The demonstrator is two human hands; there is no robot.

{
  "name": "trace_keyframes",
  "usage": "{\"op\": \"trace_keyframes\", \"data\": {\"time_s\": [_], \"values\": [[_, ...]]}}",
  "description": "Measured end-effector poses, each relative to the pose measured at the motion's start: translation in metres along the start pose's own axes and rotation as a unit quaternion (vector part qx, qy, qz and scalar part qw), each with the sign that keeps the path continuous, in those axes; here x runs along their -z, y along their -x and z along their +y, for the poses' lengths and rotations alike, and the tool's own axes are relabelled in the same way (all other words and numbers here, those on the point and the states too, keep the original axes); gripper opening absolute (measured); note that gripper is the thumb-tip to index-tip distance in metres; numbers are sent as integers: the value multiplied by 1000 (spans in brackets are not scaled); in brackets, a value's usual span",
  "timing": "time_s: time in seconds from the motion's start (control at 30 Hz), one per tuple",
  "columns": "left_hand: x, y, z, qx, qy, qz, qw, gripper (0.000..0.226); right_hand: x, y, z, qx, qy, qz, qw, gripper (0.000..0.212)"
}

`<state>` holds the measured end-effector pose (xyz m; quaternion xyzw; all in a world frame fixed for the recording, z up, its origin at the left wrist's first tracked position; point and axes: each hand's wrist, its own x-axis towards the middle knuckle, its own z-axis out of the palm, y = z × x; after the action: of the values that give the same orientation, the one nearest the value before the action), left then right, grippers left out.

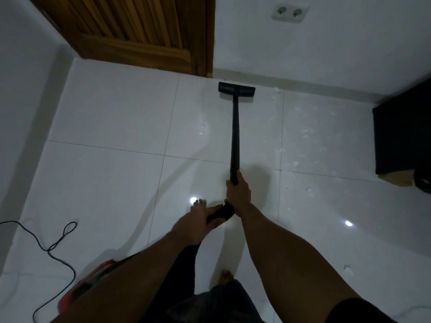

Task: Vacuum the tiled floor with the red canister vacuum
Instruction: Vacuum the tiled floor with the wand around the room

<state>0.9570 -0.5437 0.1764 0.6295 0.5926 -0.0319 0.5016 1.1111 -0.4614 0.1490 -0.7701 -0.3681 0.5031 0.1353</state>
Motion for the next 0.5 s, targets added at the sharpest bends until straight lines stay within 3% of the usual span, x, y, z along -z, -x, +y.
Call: {"op": "trace_keyframes", "data": {"time_s": [0.07, 0.23, 0.33, 0.5], "values": [[-41, 15, -9, -1, -13, 4, 1000, 77, 10, 27, 26, 12, -5, 2, 1000, 60], [-126, 82, 2, -26, -16, 28, 999, 59, 35, 99, 97, 33, -7, 6, 999, 61], [-161, 132, 23, -1, -46, 0, 999, 65, 45, 144, 145, 52, -5, 10, 999, 61], [-205, 206, 36, -15, 22, 7, 1000, 46, 39, 204, 211, 39, -39, 18, 998, 62]]}}
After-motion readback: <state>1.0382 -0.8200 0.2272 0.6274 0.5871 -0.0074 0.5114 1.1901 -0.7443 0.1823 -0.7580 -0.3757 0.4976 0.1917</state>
